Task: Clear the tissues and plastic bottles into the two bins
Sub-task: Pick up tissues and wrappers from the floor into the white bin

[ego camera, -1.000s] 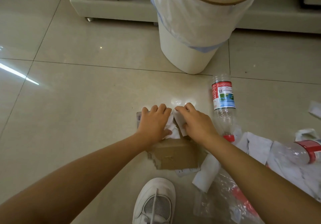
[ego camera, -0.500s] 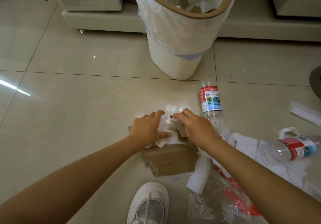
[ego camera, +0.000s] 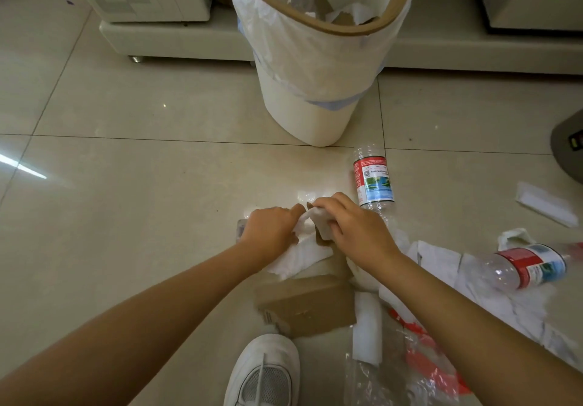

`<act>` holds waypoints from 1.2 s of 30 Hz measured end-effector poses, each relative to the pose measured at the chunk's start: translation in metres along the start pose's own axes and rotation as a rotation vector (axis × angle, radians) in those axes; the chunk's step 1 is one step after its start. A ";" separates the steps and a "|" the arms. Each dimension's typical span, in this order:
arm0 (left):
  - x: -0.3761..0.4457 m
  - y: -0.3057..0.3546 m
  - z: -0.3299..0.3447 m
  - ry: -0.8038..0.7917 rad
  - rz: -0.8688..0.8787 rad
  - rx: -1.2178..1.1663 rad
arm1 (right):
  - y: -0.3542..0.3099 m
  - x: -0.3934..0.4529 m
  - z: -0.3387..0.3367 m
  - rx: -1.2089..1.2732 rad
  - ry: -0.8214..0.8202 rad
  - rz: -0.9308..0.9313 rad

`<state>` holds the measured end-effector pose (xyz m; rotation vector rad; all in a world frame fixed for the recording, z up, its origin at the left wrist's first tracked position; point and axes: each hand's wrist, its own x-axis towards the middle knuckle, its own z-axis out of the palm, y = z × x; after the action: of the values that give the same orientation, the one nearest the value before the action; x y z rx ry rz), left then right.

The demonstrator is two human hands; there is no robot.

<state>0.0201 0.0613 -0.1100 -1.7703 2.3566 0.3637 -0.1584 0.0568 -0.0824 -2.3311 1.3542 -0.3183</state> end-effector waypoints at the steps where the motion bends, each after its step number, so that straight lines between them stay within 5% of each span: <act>1: -0.001 -0.004 -0.010 0.064 0.039 0.011 | 0.000 0.000 -0.005 -0.024 0.033 -0.038; 7: -0.007 -0.033 -0.071 0.544 0.375 0.144 | -0.002 0.005 -0.048 -0.219 0.204 -0.219; 14: 0.007 -0.043 -0.154 0.671 0.400 0.183 | -0.013 0.032 -0.108 -0.207 0.512 -0.334; 25: 0.090 -0.038 -0.292 1.178 0.471 0.193 | -0.044 0.110 -0.201 -0.103 0.885 -0.321; 30: 0.141 -0.039 -0.290 1.139 0.409 0.080 | -0.043 0.157 -0.206 -0.070 0.758 -0.196; 36: 0.181 -0.047 -0.256 0.659 0.317 -0.129 | -0.016 0.171 -0.193 -0.064 0.405 0.076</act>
<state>0.0172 -0.1934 0.0796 -1.7644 3.1464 -0.0536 -0.1375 -0.1316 0.0938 -2.3420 1.6534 -0.7668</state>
